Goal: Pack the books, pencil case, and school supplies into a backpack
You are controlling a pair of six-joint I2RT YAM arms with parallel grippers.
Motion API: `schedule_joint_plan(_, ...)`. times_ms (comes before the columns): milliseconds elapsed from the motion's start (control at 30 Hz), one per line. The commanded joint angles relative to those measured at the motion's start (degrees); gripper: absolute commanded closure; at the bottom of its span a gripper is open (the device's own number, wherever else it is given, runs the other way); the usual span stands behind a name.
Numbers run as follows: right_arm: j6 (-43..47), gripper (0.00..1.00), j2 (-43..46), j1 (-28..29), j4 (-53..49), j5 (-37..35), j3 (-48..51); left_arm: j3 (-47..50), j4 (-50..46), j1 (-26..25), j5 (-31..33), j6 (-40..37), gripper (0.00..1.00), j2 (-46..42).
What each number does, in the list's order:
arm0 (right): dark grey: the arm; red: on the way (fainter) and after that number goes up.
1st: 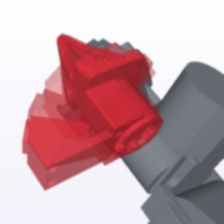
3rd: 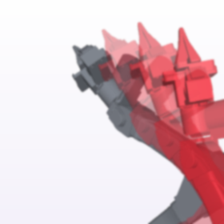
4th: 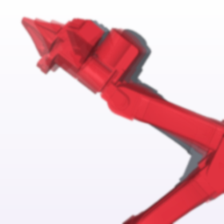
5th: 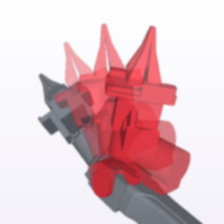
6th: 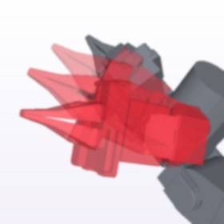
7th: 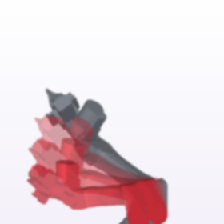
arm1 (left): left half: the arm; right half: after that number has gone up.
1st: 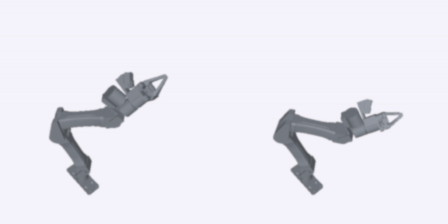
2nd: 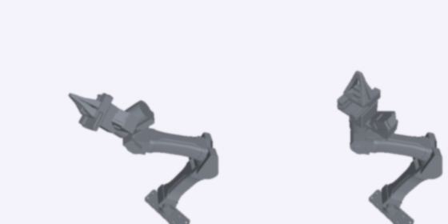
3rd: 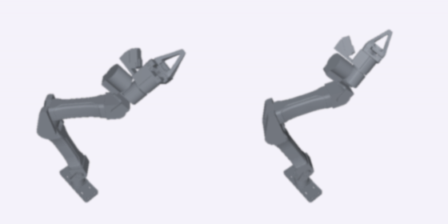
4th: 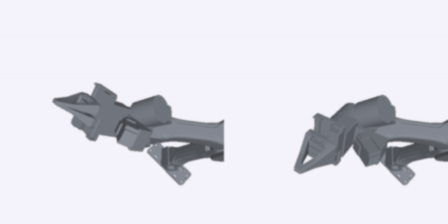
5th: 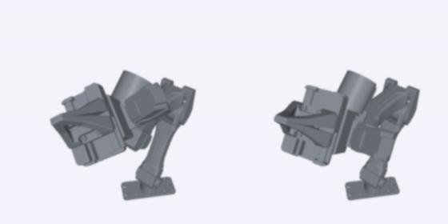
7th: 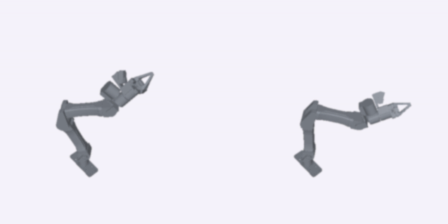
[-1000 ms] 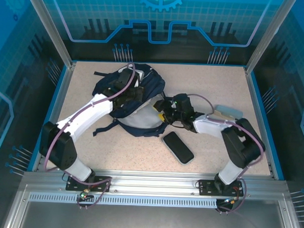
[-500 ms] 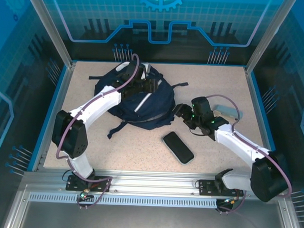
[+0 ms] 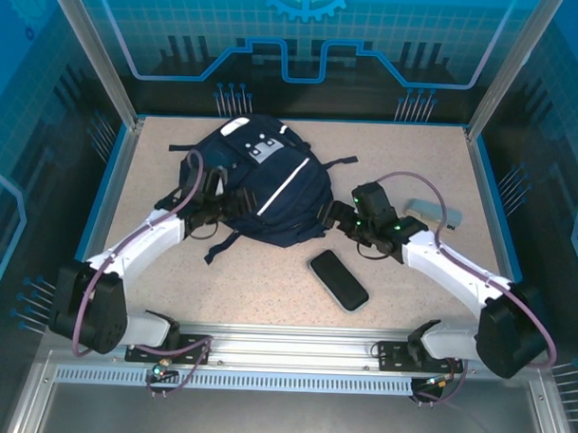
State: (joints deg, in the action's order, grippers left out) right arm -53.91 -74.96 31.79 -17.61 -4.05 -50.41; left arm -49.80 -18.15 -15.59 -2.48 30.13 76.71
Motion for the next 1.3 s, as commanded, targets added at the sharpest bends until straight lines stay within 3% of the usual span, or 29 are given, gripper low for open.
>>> schedule_joint_plan(0, 1.36, 0.08, -3.99, 1.52, -1.19, 1.20, -4.78, 5.25, -1.01, 0.21, -0.91, -1.01, 0.18, -2.33)
schedule_joint_plan(100, 1.70, 0.08, -7.63, 2.69, -1.29, 2.26, -7.44, 9.26, 1.48, 0.13, -0.63, -4.70, 0.26, -2.75)
schedule_joint_plan(233, 1.22, 0.10, -12.02, 3.63, -1.86, 3.54, -10.00, 10.86, 2.77, -0.14, 2.59, -7.83, 0.44, -1.45)
schedule_joint_plan(433, -0.33, 0.12, -15.59, 3.64, -2.65, 4.22, -11.22, 8.02, 1.83, -0.40, 4.22, -11.50, 0.57, 3.14)
schedule_joint_plan(733, -0.99, 0.13, -17.04, 2.94, -2.61, 5.14, -11.00, 2.22, -2.99, -0.40, 5.34, -13.61, 0.59, 10.29)
schedule_joint_plan(1267, -1.51, 0.15, -20.16, 0.73, -2.26, 6.16, -9.83, -3.79, -8.03, -0.40, 6.93, -14.23, 0.81, 16.69)
